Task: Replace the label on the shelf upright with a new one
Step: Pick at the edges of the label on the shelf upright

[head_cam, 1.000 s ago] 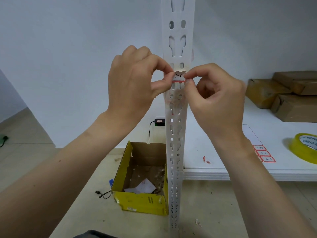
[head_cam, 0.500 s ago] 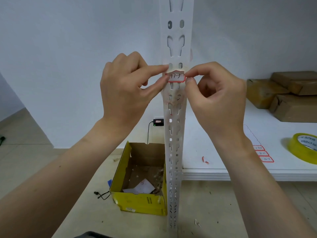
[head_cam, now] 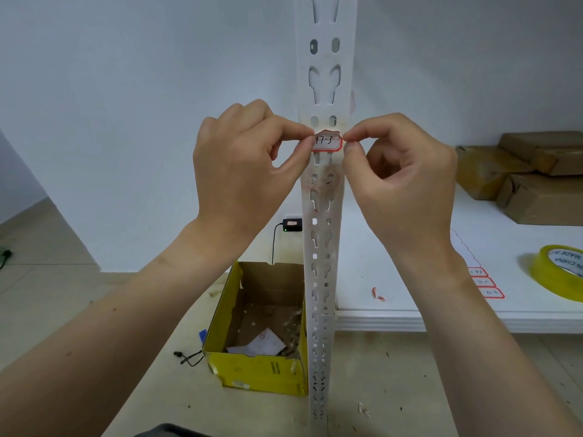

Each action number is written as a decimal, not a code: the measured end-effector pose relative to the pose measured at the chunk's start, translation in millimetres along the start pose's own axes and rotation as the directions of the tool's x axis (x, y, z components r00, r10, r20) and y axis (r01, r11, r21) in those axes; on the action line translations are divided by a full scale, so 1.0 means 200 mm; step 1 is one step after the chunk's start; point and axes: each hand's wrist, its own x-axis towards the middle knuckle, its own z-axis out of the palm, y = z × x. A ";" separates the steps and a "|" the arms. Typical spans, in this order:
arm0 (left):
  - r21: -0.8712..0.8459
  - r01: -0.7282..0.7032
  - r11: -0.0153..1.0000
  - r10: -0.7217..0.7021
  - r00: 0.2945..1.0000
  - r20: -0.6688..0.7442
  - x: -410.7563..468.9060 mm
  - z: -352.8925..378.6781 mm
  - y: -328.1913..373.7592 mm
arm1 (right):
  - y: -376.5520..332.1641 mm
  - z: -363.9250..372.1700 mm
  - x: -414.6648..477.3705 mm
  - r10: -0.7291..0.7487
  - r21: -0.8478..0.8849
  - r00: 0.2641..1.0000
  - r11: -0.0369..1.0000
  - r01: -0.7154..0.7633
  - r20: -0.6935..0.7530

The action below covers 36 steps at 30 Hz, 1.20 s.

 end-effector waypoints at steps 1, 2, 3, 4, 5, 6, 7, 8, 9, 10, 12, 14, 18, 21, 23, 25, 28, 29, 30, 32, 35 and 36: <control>-0.009 0.014 1.000 -0.014 1.000 0.003 0.00 0.00 0.00 | 0.00 0.00 0.00 0.001 0.000 1.000 1.000 -0.001 -0.001; -0.018 0.027 0.999 -0.027 1.000 0.007 0.00 0.00 0.01 | 0.00 0.00 0.00 0.003 0.001 1.000 1.000 -0.003 -0.004; -0.026 0.040 0.999 -0.039 0.999 0.012 0.00 0.00 0.01 | 0.00 0.00 0.00 0.004 0.001 1.000 1.000 -0.004 -0.006; -0.034 0.053 0.998 -0.052 0.998 0.019 0.00 0.00 0.02 | 0.00 0.00 0.00 0.004 0.000 1.000 1.000 -0.004 -0.007; -0.042 0.065 0.997 -0.063 0.998 0.026 0.00 0.00 0.02 | 0.00 0.00 0.00 0.006 0.000 1.000 1.000 -0.006 -0.008; -0.050 0.077 0.996 -0.075 0.997 0.034 0.00 0.00 0.02 | 0.00 0.00 0.00 0.009 -0.001 1.000 1.000 -0.009 -0.009; -0.057 0.091 0.994 -0.089 0.995 0.043 0.00 0.00 0.02 | 0.00 0.00 0.01 0.011 -0.001 1.000 1.000 -0.011 -0.010; -0.065 0.106 0.992 -0.103 0.993 0.052 0.00 0.00 0.02 | 0.00 0.00 0.01 0.011 -0.001 1.000 1.000 -0.011 -0.010; -0.071 0.118 0.990 -0.114 0.992 0.061 0.00 0.00 0.02 | 0.00 0.00 0.01 0.010 0.000 1.000 1.000 -0.010 -0.007; -0.076 0.128 0.989 -0.123 0.990 0.068 0.00 0.00 0.02 | 0.00 0.00 0.01 0.008 0.001 1.000 1.000 -0.008 -0.006; -0.080 0.142 0.987 -0.136 0.988 0.077 -0.01 0.00 0.03 | 0.00 0.00 0.01 0.006 0.006 1.000 1.000 -0.006 -0.008; -0.092 0.154 0.984 -0.148 0.986 0.077 -0.01 0.00 0.03 | 0.00 0.00 0.01 0.009 0.005 1.000 1.000 -0.009 -0.011; -0.086 0.123 0.989 -0.118 0.991 0.064 0.00 -0.01 0.03 | 0.00 0.00 0.01 0.014 0.003 1.000 1.000 -0.014 -0.009; -0.059 0.063 0.996 -0.060 0.997 0.046 -0.01 -0.01 0.03 | 0.00 0.00 0.01 0.014 0.006 1.000 1.000 -0.014 -0.002; -0.070 0.043 0.997 -0.040 0.999 0.035 -0.01 -0.02 0.02 | 0.00 0.01 0.01 0.017 0.012 1.000 1.000 -0.017 0.006; -0.080 0.016 0.997 -0.016 1.000 0.005 -0.03 -0.01 0.00 | 0.00 0.01 0.01 0.017 0.012 1.000 1.000 -0.017 0.015; -0.125 0.027 0.992 -0.033 0.998 -0.046 -0.05 -0.02 -0.02 | 0.00 0.01 0.01 0.027 0.021 0.999 0.999 -0.028 0.024; -0.140 0.040 0.989 -0.049 0.997 -0.059 -0.05 -0.02 -0.03 | 0.00 0.02 0.01 0.034 0.025 0.999 0.999 -0.035 0.026; -0.153 0.057 0.987 -0.068 0.996 -0.065 -0.05 -0.02 -0.03 | 0.00 0.02 0.01 0.042 0.028 0.999 0.999 -0.042 0.030; -0.171 0.100 0.980 -0.110 0.993 -0.052 -0.04 -0.02 -0.04 | -0.01 0.03 0.00 0.054 0.031 0.998 0.998 -0.055 0.044; -0.172 0.125 0.977 -0.128 0.992 -0.011 -0.04 -0.01 -0.05 | -0.01 0.05 0.00 0.073 0.032 0.995 0.997 -0.075 0.065; -0.169 0.114 0.979 -0.117 0.993 -0.003 -0.04 -0.01 -0.05 | -0.02 0.05 0.00 0.083 0.033 0.994 0.996 -0.086 0.068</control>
